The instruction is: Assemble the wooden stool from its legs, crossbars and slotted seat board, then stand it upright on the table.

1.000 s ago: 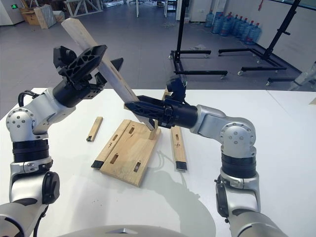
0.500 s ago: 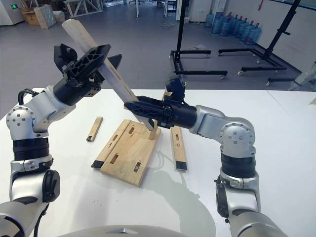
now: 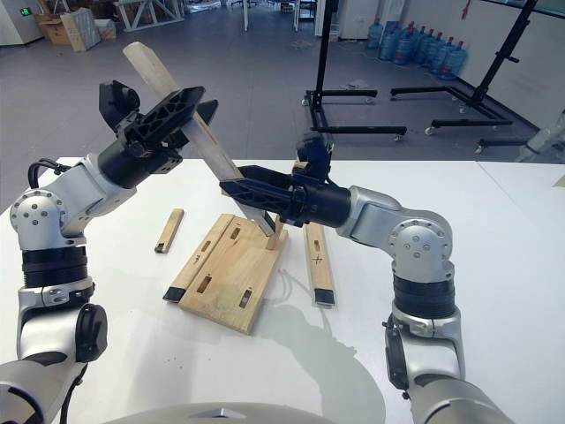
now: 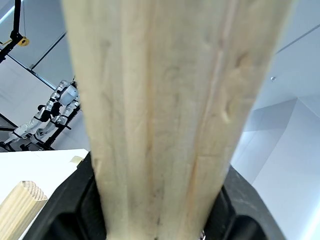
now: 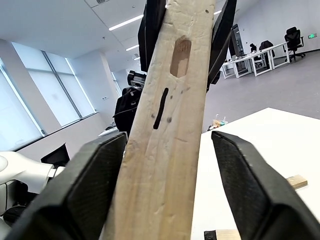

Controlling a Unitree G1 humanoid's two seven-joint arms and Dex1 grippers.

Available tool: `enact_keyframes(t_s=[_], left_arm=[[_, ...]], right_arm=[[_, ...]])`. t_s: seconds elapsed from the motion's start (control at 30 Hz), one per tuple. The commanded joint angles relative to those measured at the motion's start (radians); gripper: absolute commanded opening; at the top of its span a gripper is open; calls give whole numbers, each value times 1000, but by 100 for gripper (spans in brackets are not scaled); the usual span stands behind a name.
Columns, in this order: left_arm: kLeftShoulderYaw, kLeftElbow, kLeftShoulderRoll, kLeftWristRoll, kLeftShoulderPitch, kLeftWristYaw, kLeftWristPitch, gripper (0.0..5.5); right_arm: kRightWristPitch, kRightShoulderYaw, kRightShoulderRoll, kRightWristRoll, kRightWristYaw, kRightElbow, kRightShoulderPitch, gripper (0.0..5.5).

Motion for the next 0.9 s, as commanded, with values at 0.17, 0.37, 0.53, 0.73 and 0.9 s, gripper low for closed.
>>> enact_keyframes(t_s=[0.17, 0.37, 0.53, 0.73, 0.9], left_arm=[[26, 24, 8, 81, 15, -42, -15, 202], [72, -30, 68, 209, 24, -91, -78, 202], [140, -168, 210, 397, 54, -141, -193, 202], [166, -244, 260, 541, 48, -131, -305, 202], [163, -208, 230, 553, 52, -88, -308, 202]], right_arm=[[19, -102, -126, 84, 39, -62, 74, 453], [11, -228, -317, 96, 131, -78, 137, 540], [-112, -41, -421, -155, 288, -341, 340, 540], [-393, 474, -247, -747, 170, -210, 230, 540], [-435, 659, -112, -964, 124, -50, 125, 540]])
